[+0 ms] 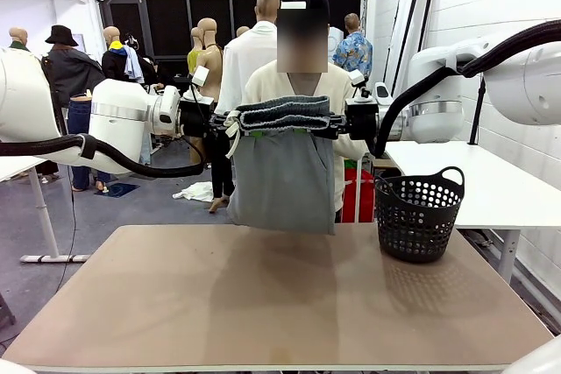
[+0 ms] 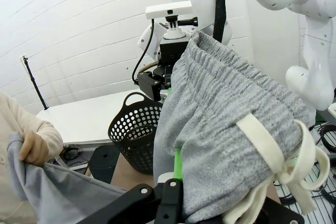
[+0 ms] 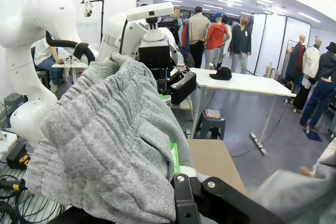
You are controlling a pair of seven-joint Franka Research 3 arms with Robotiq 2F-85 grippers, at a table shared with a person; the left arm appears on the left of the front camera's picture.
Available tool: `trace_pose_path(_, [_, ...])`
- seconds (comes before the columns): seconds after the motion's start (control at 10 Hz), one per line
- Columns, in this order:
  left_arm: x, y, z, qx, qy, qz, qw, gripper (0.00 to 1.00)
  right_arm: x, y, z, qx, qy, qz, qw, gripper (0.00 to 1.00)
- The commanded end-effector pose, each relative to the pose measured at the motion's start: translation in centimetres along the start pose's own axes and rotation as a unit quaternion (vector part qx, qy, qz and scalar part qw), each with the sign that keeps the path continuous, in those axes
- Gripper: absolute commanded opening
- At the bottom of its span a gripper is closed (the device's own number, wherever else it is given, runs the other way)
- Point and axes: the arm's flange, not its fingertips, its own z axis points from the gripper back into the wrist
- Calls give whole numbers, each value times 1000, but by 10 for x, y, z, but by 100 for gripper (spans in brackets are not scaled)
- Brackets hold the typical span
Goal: Fold the training pants.
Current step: Release the ends of the Training pants and then grab the overlapped ends.
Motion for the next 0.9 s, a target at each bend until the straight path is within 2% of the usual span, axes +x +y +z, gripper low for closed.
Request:
trace_pose_path(0.0, [3, -3, 0, 10, -10, -5, 1000, 0, 1, 1, -1, 4, -2, 0, 1000, 0])
trace_pose_path(0.8, [3, -3, 0, 10, -10, -5, 1000, 0, 1, 1, -1, 4, -2, 0, 1000, 0])
